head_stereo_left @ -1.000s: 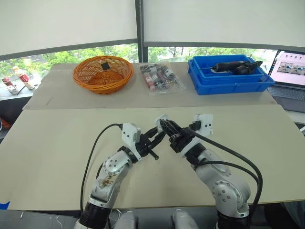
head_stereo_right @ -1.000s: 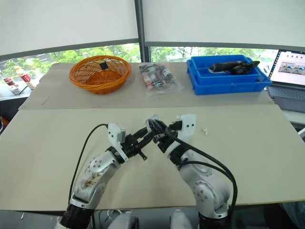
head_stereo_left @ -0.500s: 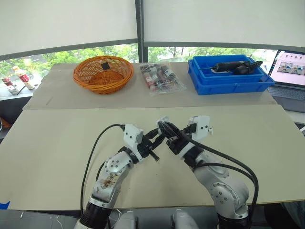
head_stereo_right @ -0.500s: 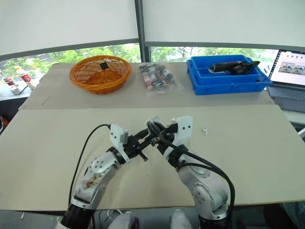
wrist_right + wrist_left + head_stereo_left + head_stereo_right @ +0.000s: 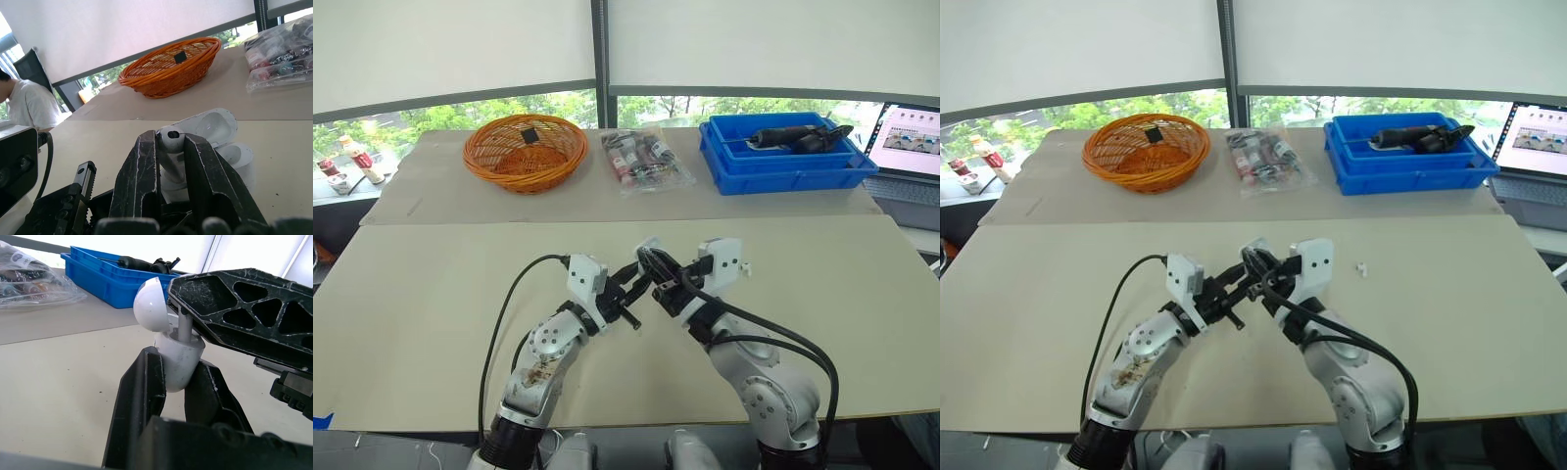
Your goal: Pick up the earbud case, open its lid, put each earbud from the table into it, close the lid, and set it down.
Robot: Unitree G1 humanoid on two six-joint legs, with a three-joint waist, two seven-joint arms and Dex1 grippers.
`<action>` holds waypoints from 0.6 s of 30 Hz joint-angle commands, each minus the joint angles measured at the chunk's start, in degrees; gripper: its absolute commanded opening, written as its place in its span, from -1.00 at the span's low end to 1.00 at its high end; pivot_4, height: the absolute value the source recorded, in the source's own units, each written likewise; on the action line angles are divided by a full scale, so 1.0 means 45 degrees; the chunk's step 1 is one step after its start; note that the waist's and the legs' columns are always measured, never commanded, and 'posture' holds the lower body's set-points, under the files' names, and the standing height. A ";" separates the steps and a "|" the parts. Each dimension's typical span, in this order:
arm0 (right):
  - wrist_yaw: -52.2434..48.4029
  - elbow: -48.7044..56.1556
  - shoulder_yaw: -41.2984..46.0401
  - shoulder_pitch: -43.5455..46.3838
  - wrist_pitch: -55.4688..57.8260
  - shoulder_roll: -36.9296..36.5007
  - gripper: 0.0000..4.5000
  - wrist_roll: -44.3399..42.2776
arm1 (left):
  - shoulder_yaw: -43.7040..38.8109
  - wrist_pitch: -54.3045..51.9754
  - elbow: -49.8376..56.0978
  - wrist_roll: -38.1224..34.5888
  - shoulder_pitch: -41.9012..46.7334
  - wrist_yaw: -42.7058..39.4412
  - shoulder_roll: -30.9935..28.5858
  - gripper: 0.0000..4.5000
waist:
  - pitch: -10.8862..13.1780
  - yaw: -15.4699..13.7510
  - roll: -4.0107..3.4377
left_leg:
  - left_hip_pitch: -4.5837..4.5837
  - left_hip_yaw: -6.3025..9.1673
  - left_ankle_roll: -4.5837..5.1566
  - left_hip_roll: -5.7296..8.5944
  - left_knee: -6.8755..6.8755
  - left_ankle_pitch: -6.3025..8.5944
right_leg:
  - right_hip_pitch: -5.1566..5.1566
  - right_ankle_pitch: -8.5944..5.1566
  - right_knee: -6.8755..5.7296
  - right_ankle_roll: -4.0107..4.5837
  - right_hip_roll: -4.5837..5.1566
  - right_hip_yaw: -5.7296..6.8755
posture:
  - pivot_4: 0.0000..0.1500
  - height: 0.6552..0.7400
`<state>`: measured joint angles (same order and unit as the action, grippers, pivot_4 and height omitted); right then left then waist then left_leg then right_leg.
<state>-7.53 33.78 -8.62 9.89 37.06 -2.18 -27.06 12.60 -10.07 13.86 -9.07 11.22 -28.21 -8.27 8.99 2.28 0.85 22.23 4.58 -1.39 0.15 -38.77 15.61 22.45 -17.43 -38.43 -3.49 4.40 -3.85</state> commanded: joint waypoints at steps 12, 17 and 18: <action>0.0174 0.0141 -0.0448 -0.0238 0.0008 -0.0424 0.07 0.0906 | 0.0167 0.0991 0.0645 -0.0019 0.0390 -0.0034 0.0364 -0.76 | 0.0000 0.0008 0.0000 | 0.0000 0.0001 0.0000 -0.0002 0.0002 0.0000 | 0.0001 0.0000 0.0000 0.0000 -0.0001 0.0000 | 1.00 1.00; 0.0033 0.0751 -0.0067 -0.0345 0.0057 -0.0762 0.55 0.0763 | 0.0024 0.0940 0.0653 -0.0047 0.0344 -0.0025 0.0344 -0.76 | 0.0001 -0.0041 0.0001 | 0.0002 0.0000 0.0000 0.0001 -0.0001 0.0000 | -0.0008 0.0000 0.0013 0.0000 0.0003 0.0000 | 1.00 1.00; -0.0010 0.0838 -0.0028 -0.0354 0.0070 -0.0846 0.55 0.0715 | 0.0008 0.0933 0.0653 -0.0055 0.0333 -0.0018 0.0340 -0.76 | 0.0001 -0.0039 0.0001 | 0.0001 0.0000 0.0000 0.0001 0.0000 0.0000 | -0.0010 0.0000 0.0015 0.0000 0.0002 0.0000 | 1.00 1.00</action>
<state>-7.39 36.13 -9.67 8.60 36.83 -5.70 -23.62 12.59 -9.10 12.66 -8.37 11.23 -28.09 -7.51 8.99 2.10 0.86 22.24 4.58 -1.39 0.15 -38.77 15.61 22.41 -17.42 -38.35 -3.49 4.41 -3.85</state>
